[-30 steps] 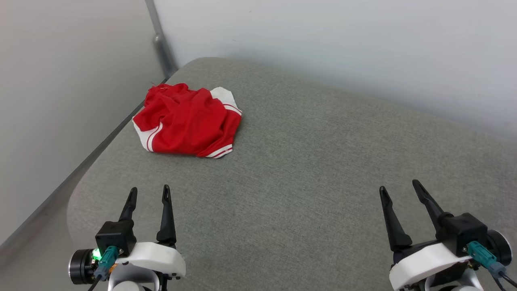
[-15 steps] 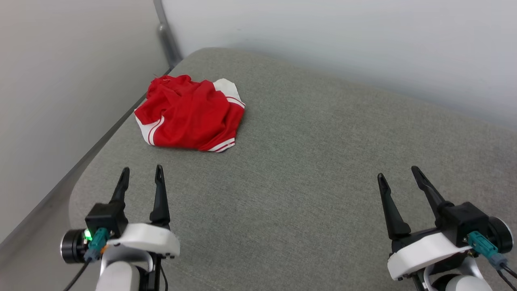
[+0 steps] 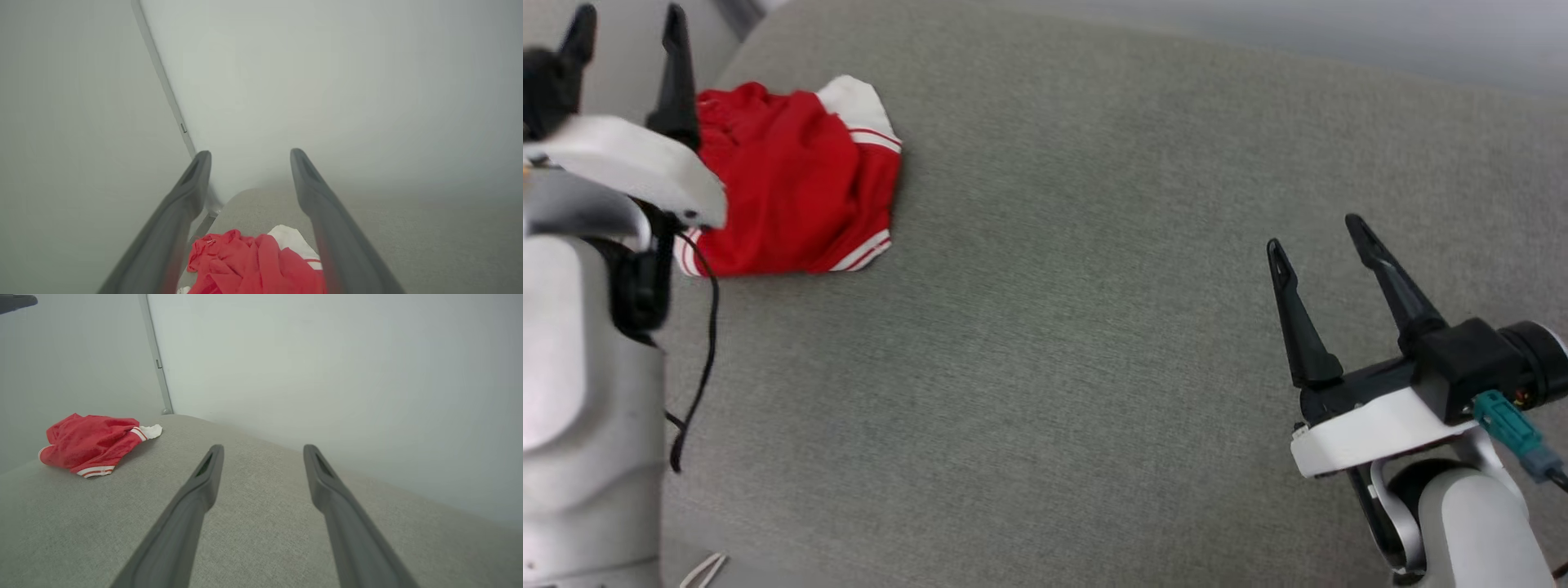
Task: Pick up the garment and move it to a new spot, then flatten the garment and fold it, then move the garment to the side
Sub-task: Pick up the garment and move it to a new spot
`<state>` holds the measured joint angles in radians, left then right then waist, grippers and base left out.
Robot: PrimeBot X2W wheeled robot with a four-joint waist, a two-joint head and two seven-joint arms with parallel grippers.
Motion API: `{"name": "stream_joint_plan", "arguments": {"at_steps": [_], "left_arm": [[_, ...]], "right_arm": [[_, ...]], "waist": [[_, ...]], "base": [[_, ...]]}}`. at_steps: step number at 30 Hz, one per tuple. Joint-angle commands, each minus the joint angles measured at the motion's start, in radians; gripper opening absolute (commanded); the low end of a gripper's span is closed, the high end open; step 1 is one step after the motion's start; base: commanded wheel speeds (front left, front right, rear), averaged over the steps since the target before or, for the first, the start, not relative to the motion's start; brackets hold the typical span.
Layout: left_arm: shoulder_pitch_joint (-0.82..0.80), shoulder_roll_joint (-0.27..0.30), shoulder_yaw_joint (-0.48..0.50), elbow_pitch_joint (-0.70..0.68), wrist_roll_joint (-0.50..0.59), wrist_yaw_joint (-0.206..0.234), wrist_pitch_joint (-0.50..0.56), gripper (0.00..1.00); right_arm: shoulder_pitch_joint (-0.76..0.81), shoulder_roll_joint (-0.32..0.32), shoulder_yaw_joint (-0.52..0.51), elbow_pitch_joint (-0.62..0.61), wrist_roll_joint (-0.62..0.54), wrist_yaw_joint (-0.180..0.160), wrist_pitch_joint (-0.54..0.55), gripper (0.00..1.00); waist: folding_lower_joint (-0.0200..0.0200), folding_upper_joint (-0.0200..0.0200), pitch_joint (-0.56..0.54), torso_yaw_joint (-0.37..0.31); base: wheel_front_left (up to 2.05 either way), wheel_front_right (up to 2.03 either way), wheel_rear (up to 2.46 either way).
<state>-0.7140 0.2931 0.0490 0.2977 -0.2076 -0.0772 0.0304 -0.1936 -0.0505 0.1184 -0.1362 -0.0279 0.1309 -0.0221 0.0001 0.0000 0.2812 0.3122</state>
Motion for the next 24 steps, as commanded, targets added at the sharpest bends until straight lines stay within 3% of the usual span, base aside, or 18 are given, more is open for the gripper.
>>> {"name": "stream_joint_plan", "arguments": {"at_steps": [1,7,14,18,24], "left_arm": [[-0.044,0.028,0.002,0.027,-0.017,-0.014,0.068,1.00],[-0.154,0.159,-0.005,0.125,-0.074,-0.045,0.266,1.00],[-0.184,0.298,-0.026,0.289,-0.209,-0.053,0.527,1.00],[-0.153,0.325,-0.010,0.370,-0.292,-0.052,0.638,1.00],[-0.091,0.295,0.016,0.490,-0.364,-0.029,0.775,1.00]], "right_arm": [[-0.028,0.000,0.001,-0.006,0.000,0.000,-0.007,1.00],[-0.081,0.000,0.009,-0.003,0.011,0.000,-0.029,1.00],[-0.133,0.000,0.022,0.019,0.012,0.000,-0.058,1.00],[-0.155,0.000,0.029,0.038,0.017,0.000,-0.070,1.00],[-0.166,0.000,0.029,0.060,0.023,0.000,-0.077,1.00]], "waist": [[-0.0001,0.0000,0.115,-0.100],[-0.0001,0.0000,0.208,-0.162],[-0.0001,0.0000,0.302,-0.216],[-0.0001,0.0000,0.329,-0.232],[-0.0001,0.0000,0.329,-0.241]], "base": [[0.00,0.00,0.00],[0.00,0.00,0.00],[0.00,0.00,0.00],[0.00,0.00,0.00],[0.00,0.00,0.00]]}}
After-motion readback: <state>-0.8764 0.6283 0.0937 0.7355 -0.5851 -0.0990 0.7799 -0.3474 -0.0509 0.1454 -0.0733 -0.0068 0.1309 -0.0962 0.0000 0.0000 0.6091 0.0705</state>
